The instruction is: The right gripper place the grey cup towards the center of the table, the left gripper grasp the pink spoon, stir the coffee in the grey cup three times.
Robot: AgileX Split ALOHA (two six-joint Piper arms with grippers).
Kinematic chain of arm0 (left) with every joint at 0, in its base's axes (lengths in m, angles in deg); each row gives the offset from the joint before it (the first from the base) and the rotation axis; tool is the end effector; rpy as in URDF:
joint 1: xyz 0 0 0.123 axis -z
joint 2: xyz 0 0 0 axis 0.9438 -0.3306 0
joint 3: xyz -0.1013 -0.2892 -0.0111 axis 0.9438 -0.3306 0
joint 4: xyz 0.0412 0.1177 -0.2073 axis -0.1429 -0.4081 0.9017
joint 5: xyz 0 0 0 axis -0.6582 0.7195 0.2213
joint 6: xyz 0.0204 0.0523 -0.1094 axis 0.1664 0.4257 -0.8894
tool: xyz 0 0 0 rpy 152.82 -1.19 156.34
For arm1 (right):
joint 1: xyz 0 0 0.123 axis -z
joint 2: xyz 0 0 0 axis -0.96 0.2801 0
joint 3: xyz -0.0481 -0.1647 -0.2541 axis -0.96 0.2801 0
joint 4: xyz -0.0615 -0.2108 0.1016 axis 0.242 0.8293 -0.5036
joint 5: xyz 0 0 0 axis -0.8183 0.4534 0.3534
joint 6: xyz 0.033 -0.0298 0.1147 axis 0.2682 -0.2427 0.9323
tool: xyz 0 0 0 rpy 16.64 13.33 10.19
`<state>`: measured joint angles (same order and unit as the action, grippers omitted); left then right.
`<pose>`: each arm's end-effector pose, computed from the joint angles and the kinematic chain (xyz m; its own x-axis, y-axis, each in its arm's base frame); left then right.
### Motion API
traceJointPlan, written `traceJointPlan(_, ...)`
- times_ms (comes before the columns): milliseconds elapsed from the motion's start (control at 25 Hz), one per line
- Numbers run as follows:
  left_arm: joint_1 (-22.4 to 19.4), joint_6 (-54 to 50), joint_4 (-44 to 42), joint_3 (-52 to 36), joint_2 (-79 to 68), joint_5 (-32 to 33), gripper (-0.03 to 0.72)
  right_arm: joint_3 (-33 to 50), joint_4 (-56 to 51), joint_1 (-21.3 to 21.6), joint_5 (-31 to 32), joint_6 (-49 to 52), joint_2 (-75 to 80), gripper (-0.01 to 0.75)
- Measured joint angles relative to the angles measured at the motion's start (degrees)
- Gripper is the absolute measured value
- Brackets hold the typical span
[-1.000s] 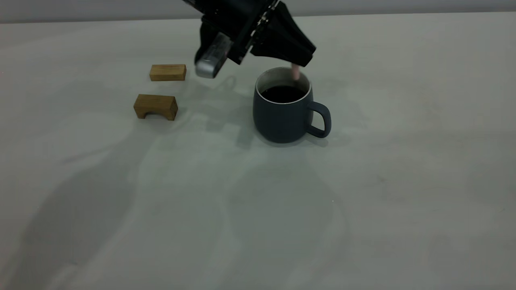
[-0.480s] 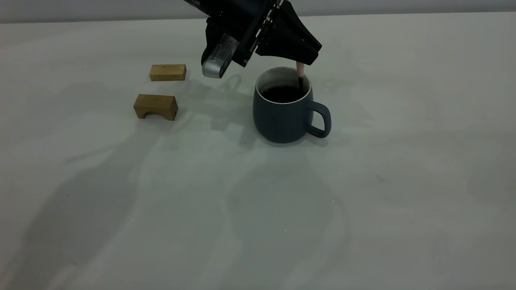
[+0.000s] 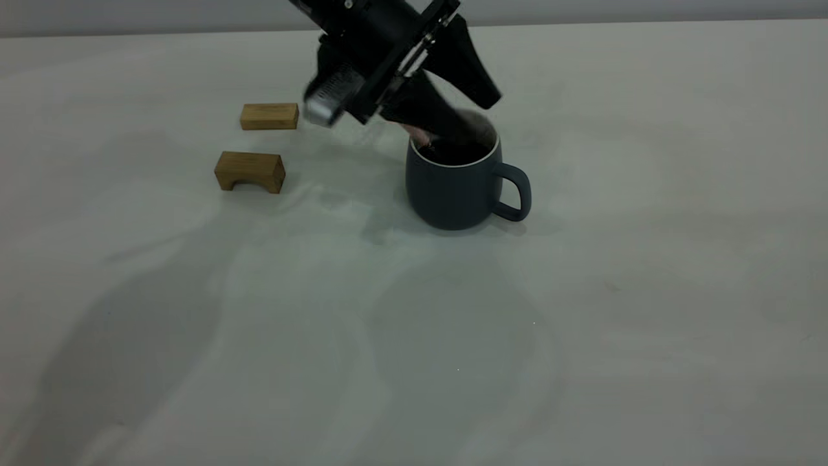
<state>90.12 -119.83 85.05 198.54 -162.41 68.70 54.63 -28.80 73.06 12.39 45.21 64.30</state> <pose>0.4626 -0.2605 0.0513 -0.4015 -0.5610 0.7239 -0.9015 0.3817 -0.2041 -0.0069 0.0090 0.2415 -0.5539 -0.0890 -0.8278 -0.1188 0.9925 -0.0272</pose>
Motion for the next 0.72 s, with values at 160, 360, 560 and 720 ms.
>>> traceJointPlan(160, 0.06, 0.00, -15.57, 5.10, 2.15, 0.00, 0.578, 0.00, 0.00, 0.00, 0.00, 0.00, 0.00, 0.241)
traceJointPlan(360, 0.60, 3.57, -37.17, 9.19, 8.91, 0.00, 0.583, 0.00, 0.00, 0.00, 0.00, 0.00, 0.00, 0.241)
traceJointPlan(560, 0.92, 27.38, -50.93, 9.45, 16.40, 0.00, 0.583, 0.00, 0.00, 0.00, 0.00, 0.00, 0.00, 0.241)
traceJointPlan(720, 1.03, 40.79, -53.39, 9.45, 21.81, 0.00, 0.583, 0.00, 0.00, 0.00, 0.00, 0.00, 0.00, 0.241)
